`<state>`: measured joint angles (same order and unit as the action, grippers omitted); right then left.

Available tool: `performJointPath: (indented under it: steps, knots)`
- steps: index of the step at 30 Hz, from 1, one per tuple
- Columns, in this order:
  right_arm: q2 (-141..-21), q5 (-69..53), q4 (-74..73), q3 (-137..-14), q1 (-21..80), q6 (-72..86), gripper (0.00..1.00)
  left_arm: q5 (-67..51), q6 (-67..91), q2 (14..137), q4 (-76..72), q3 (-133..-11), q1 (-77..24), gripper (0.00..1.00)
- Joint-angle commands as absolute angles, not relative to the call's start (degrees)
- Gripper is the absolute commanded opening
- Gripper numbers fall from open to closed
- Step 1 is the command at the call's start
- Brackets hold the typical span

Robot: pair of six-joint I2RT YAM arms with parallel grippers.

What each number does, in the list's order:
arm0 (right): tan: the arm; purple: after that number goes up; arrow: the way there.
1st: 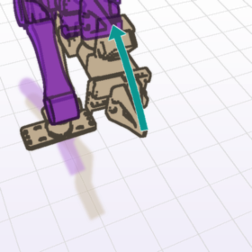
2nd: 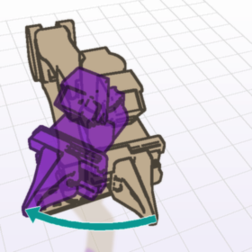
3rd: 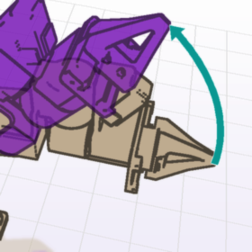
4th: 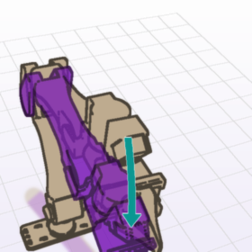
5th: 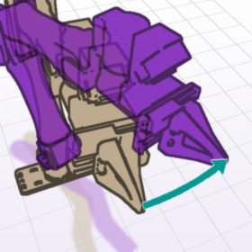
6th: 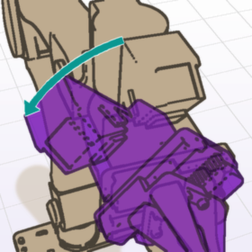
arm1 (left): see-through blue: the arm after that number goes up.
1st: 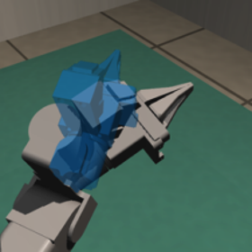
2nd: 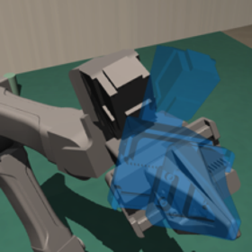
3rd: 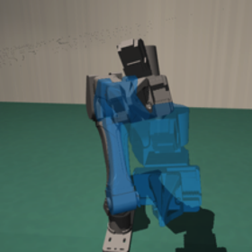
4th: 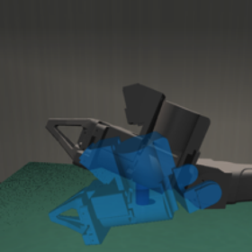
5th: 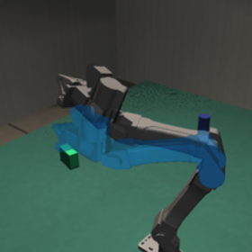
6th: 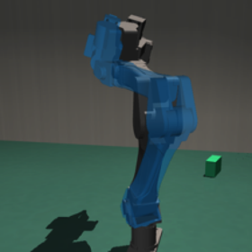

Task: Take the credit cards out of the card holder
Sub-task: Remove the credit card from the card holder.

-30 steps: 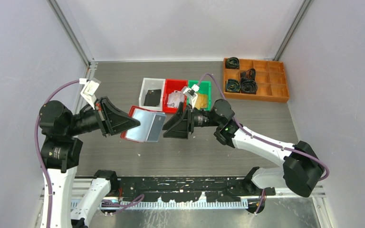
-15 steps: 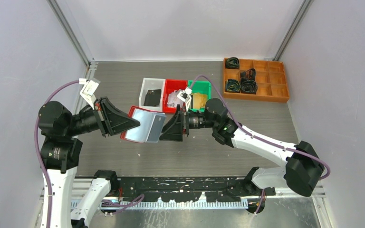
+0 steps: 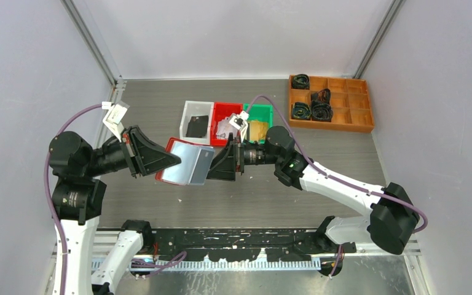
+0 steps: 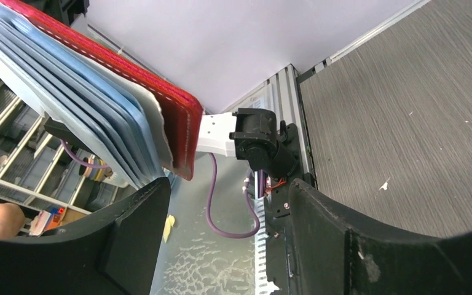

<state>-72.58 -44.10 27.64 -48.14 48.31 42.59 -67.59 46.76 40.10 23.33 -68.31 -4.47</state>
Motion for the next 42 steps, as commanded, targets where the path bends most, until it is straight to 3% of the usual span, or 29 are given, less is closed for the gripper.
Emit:
performJointPath:
  steps: [1, 19, 25, 30, 42]
  knots:
    - [-69.90, -43.19, 31.07, -51.20, 48.78, 43.70, 0.75, -68.38, 47.72, 39.46, 19.42, -70.77, -4.22, 0.00]
    - [-66.08, -44.01, 34.65, -50.31, 51.91, 44.31, 0.84, -67.46, 42.13, 39.54, 23.95, -70.67, -4.22, 0.00]
    - [-63.91, -37.99, 32.12, -50.82, 52.11, 41.66, 0.88, -67.63, 42.36, 39.40, 24.33, -70.51, -4.26, 0.00]
    - [-64.71, -32.85, 28.36, -53.93, 53.62, 37.96, 0.99, -68.26, 43.15, 39.29, 23.99, -70.23, -4.24, 0.00]
    - [-64.56, -15.57, 11.82, -61.59, 58.42, 18.58, 0.99, -72.86, 45.54, 39.34, 23.05, -69.36, -4.24, 0.00]
